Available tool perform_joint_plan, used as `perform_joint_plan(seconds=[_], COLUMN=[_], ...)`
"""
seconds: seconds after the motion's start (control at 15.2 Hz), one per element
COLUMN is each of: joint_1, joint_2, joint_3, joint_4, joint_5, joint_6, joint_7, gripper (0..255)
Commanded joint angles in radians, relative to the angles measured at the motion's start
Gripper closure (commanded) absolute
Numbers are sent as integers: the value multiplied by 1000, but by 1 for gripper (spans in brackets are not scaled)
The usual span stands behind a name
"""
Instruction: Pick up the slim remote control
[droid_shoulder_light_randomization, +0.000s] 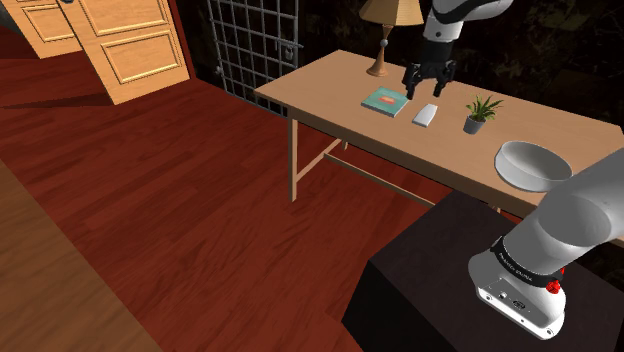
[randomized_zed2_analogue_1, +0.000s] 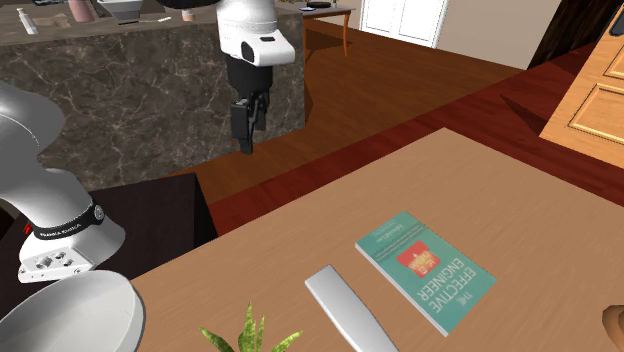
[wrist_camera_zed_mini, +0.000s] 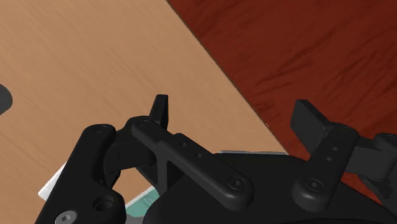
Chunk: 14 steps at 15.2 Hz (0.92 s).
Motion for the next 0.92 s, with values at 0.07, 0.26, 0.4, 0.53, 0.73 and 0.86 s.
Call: perform_joint_plan(seconds=[0.07,0.26,0.4,0.53,0.73,0.86], joint_1=[-25,-49,-64,-81,-106,-124], joint_2=[94,185,244,303,390,447], joint_3=[-23,-45,-61,-77,-100,-115], joint_4=[49,105,145,187,253,299], joint_5=[4,13,22,33,53,69], joint_6=[54,97,122,144,173,188], joint_7=[42,81,106,129,161,181], gripper=[0,0,0,0,0,0])
